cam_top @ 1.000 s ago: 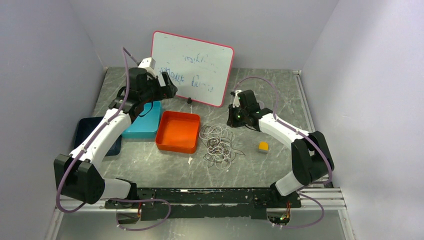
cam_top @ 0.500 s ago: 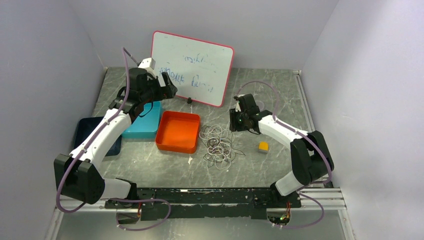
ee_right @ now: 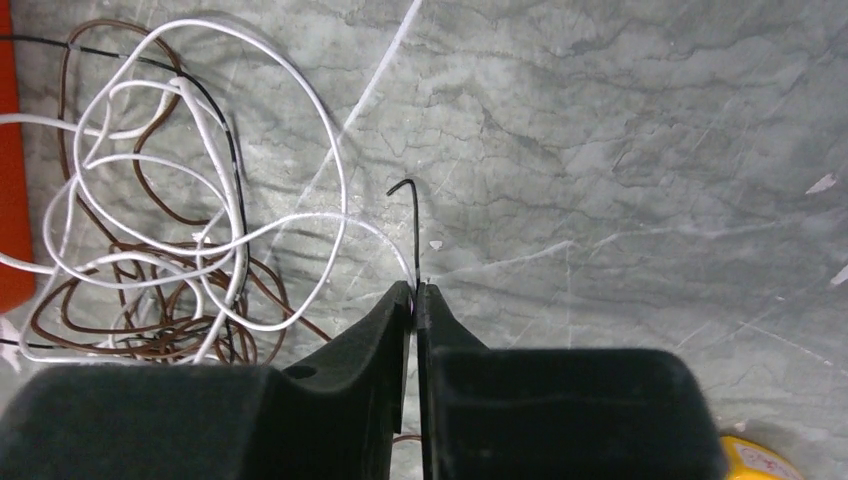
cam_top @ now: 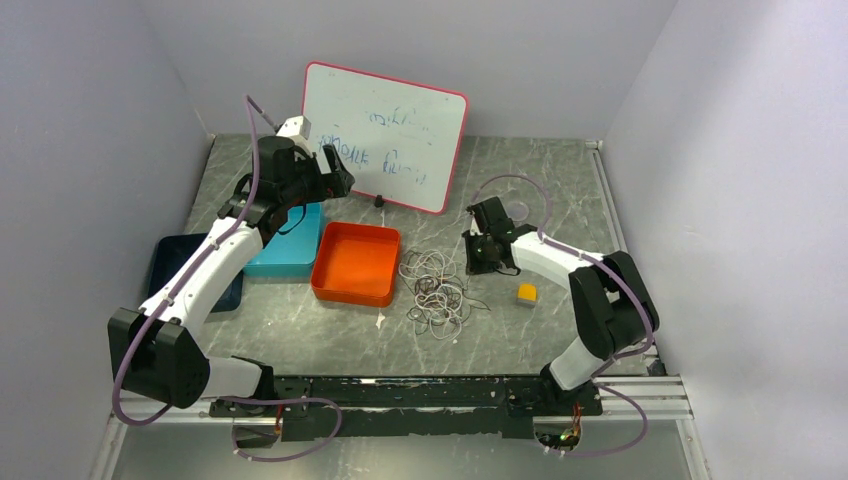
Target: Untangle the cables
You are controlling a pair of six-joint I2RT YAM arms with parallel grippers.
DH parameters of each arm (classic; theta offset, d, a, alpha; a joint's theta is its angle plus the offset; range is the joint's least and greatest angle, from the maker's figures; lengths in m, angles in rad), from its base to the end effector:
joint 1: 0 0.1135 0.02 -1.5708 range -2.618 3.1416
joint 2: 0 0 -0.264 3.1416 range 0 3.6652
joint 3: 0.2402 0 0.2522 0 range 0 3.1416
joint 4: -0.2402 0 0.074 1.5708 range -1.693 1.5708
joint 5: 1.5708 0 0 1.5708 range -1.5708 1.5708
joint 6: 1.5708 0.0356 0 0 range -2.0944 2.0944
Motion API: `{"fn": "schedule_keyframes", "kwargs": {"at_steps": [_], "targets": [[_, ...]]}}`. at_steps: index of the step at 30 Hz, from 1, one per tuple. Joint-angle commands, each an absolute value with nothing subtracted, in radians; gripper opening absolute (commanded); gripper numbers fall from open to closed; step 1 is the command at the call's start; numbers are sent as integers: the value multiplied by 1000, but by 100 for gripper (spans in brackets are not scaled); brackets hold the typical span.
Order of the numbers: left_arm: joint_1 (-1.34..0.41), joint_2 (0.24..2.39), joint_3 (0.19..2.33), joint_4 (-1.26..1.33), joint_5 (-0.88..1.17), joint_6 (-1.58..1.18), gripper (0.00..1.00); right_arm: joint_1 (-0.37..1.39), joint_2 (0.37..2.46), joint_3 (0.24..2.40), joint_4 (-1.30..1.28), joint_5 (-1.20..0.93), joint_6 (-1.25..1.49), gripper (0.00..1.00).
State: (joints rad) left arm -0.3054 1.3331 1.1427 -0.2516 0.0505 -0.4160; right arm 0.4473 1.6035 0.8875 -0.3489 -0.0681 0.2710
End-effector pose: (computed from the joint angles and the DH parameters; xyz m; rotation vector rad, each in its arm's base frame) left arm 0.2939 -0.0945 0.3358 -0.0805 2.0478 -0.5063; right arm 0.2747 0.1345 0.1660 -0.2587 2.6601 0.3280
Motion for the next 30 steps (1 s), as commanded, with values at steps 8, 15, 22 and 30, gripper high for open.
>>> {"fn": "schedule_keyframes", "kwargs": {"at_steps": [8, 15, 22, 30], "targets": [[-311, 1345, 1148, -214, 66, -426, 99, 452, 1444, 908, -302, -17, 276, 0], [-317, 1363, 1151, -188, 125, -427, 99, 453, 1374, 957, -310, -36, 257, 0], [-359, 1379, 1132, -168, 126, -439, 100, 452, 1390, 963, -293, -75, 258, 0], [-365, 1374, 1113, -164, 118, -432, 99, 452, 1489, 917, -297, -31, 282, 4]]}}
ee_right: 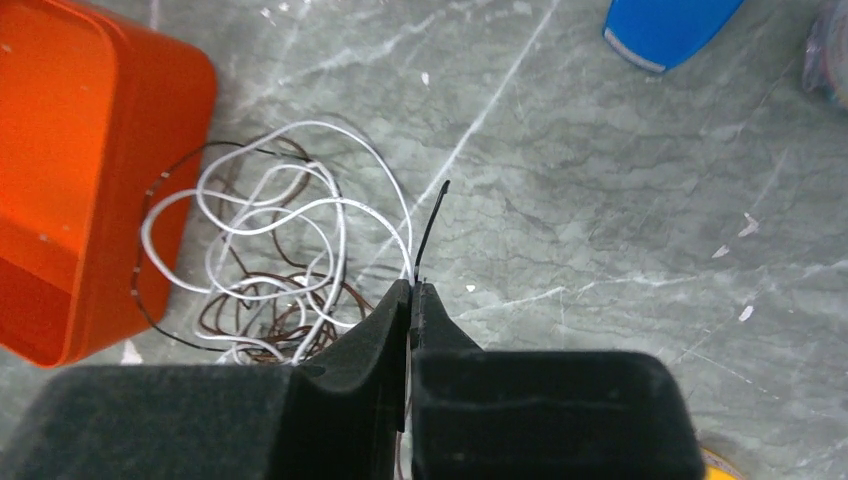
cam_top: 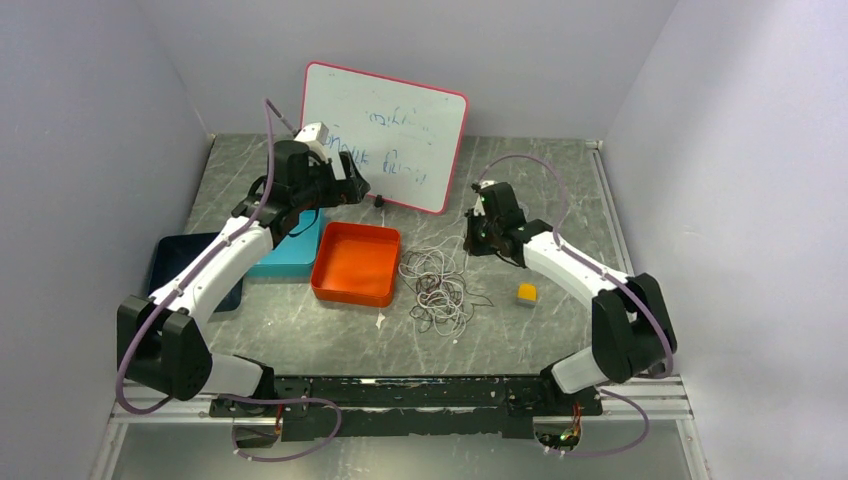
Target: Untangle the cables
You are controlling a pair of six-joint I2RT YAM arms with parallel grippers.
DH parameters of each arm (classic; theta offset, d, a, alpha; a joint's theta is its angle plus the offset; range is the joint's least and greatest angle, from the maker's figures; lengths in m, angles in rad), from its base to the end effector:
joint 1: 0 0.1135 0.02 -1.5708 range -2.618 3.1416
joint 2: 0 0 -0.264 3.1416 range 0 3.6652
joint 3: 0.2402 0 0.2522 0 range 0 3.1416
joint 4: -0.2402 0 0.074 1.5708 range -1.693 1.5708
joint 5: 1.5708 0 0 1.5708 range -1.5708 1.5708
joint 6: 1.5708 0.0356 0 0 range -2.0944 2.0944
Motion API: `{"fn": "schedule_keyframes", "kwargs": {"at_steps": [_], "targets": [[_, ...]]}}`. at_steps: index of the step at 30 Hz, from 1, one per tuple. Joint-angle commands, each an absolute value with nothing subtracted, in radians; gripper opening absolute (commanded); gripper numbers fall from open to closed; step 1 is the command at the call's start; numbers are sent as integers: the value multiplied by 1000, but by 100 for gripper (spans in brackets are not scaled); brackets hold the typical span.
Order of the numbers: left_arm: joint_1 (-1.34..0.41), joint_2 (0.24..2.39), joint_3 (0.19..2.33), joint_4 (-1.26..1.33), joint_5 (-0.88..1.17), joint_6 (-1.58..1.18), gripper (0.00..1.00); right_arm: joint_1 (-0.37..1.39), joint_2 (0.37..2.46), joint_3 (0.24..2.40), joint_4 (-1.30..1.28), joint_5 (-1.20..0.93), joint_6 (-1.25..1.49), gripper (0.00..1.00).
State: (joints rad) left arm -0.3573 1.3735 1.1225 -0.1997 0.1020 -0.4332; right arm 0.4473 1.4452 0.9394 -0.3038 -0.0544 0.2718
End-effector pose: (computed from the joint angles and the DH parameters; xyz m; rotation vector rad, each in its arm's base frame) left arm 0.2975 -0.1149 0.3220 -0.0123 2.0717 -0.5975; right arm 0.2749 0.1340 0.2299 -0.2380 2.4056 0.4018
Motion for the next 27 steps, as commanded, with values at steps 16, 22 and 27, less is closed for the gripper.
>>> {"fn": "schedule_keyframes", "kwargs": {"at_steps": [16, 22, 27], "targets": [[-365, 1378, 1107, -180, 96, -431, 99, 453, 1563, 883, -246, -49, 293, 12], [-365, 1382, 1110, -182, 96, -433, 98, 453, 1569, 881, -244, -52, 290, 13], [-365, 1387, 1112, -183, 97, -433, 98, 453, 1561, 882, -239, -52, 289, 0]]}}
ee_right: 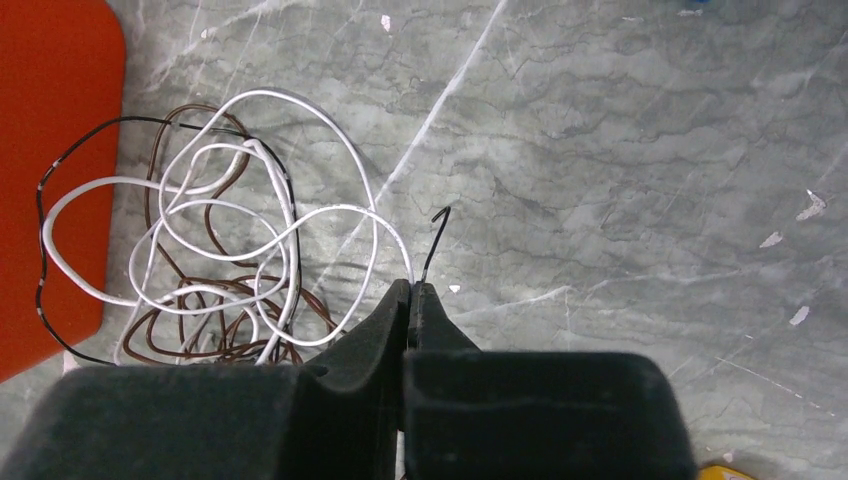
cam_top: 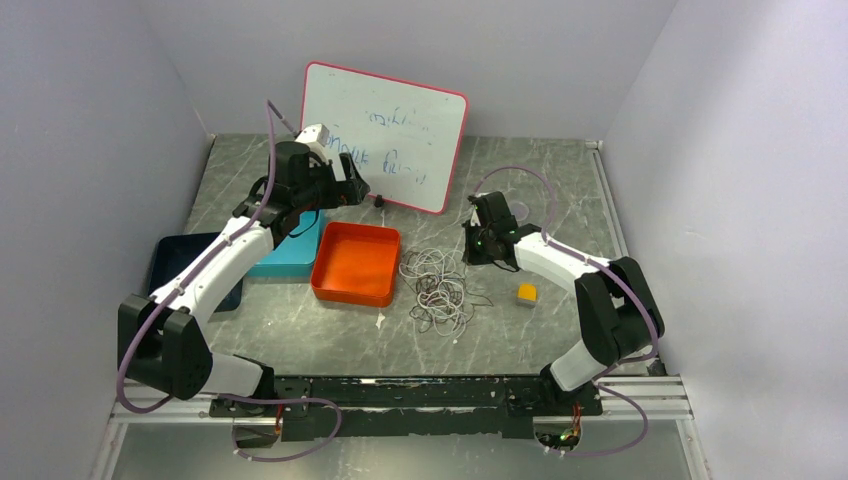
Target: Untangle the cables
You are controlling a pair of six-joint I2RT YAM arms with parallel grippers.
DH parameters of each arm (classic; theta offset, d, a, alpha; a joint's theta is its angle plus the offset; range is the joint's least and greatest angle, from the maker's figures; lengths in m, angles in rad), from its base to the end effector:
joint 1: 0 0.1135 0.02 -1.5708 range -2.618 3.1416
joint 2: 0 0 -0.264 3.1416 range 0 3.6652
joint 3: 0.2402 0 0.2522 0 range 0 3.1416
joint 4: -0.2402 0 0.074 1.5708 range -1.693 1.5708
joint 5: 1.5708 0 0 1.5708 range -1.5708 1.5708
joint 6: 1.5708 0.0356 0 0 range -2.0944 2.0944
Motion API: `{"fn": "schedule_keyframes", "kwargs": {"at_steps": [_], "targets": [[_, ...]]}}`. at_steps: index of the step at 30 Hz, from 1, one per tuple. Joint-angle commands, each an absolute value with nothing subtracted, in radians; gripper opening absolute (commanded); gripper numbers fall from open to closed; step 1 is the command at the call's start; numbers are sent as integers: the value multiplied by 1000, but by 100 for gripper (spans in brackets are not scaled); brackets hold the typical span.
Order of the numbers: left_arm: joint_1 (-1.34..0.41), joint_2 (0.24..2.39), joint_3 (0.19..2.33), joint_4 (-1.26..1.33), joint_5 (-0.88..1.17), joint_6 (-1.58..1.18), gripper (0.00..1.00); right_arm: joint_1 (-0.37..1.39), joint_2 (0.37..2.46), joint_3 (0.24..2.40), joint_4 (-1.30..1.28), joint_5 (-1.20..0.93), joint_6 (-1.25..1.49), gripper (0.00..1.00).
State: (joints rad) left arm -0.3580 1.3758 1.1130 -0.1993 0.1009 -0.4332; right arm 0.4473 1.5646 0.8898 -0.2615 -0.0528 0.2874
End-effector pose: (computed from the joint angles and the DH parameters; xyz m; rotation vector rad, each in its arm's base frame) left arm 0.2974 -0.1151 0.3180 -0.0132 2.0832 -0.5938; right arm 0.2805 0.1367 0.1831 -0.2251 2.5341 0.3627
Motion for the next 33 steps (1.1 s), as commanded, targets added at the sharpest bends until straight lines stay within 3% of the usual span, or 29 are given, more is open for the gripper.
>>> {"fn": "schedule_keyframes", "kwargs": {"at_steps": [1, 9, 15, 27, 33], "targets": [[-365, 1388, 1112, -182, 97, -433, 98, 453, 1552, 880, -235, -53, 290, 0], [-371, 1400, 1115, -165, 135, -432, 98, 453, 1416, 898, -209, -60, 291, 0], [-489, 1444, 1131, -131, 116, -444, 97, 453, 1313, 941, -201, -51, 311, 0], [-740, 1517, 1025, 182, 102, -413, 95, 453, 1219, 988, -160, -21, 461, 0], [-779, 1516, 948, 324, 189, -397, 95, 453, 1229, 996, -137, -38, 516, 0]]}}
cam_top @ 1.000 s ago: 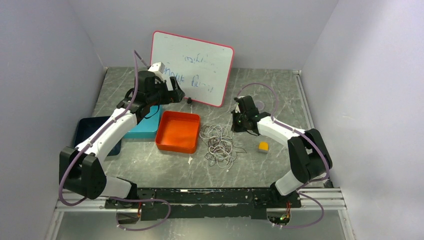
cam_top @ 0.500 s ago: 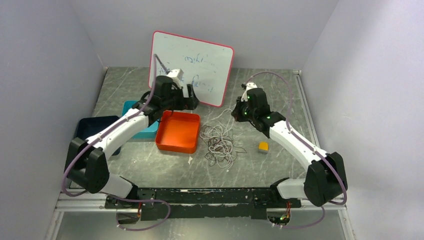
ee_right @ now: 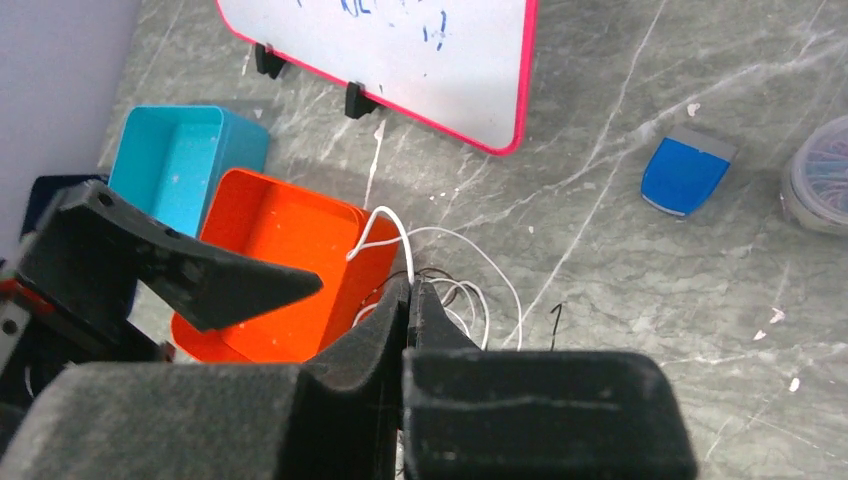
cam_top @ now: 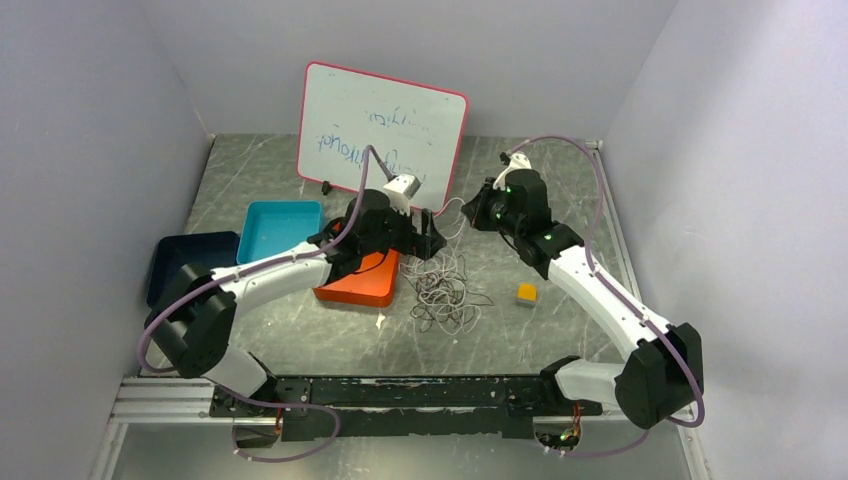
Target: Untangle the cables
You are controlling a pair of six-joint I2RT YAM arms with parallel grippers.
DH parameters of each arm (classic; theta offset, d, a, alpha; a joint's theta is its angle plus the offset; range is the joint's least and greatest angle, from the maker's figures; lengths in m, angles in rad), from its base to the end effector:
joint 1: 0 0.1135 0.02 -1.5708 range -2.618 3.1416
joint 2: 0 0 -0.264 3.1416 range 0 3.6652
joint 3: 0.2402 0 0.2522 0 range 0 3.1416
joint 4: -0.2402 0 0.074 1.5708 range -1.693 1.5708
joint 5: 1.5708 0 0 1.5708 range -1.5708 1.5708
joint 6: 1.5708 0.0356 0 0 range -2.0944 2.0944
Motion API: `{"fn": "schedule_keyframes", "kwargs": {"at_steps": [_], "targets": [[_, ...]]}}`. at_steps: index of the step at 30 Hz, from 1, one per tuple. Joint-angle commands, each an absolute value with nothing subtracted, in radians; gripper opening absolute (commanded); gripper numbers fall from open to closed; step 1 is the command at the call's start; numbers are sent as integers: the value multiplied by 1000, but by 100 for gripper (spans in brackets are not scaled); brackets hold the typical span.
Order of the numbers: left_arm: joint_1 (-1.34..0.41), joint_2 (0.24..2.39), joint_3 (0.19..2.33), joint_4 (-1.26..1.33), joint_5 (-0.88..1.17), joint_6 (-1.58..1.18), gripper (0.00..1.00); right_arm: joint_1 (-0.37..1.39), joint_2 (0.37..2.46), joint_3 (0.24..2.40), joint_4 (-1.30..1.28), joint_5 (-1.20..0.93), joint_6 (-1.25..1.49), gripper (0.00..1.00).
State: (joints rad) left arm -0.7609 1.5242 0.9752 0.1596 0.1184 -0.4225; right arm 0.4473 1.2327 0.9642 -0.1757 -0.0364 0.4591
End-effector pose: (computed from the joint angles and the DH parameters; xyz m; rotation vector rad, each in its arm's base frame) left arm 0.2500 -0.2438 0.2591 0.4286 2.0215 -0.8739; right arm 0.2550 0.1238 0.3083 -0.0116 2.0687 0.6059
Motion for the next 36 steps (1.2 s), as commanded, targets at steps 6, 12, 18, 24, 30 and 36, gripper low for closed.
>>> {"fn": "schedule_keyframes", "kwargs": {"at_steps": [6, 12, 18, 24, 30, 36], "targets": [[-814, 1568, 962, 355, 222, -377, 92, 453, 1230, 1031, -135, -60, 528, 0], [-826, 1659, 1011, 350, 179, -341, 87, 452, 1210, 1066, -139, -87, 531, 0], [-827, 1737, 1070, 336, 164, -335, 84, 453, 1167, 1140, -170, -84, 527, 0], [-831, 1777, 1078, 328, 170, -329, 83, 452, 1125, 1246, -196, -34, 506, 0], [-837, 1774, 1035, 339, 164, -345, 82, 453, 1106, 1359, -195, 36, 456, 0], [-838, 1753, 999, 327, 139, -347, 81, 453, 1116, 1453, -184, 80, 399, 0]]}}
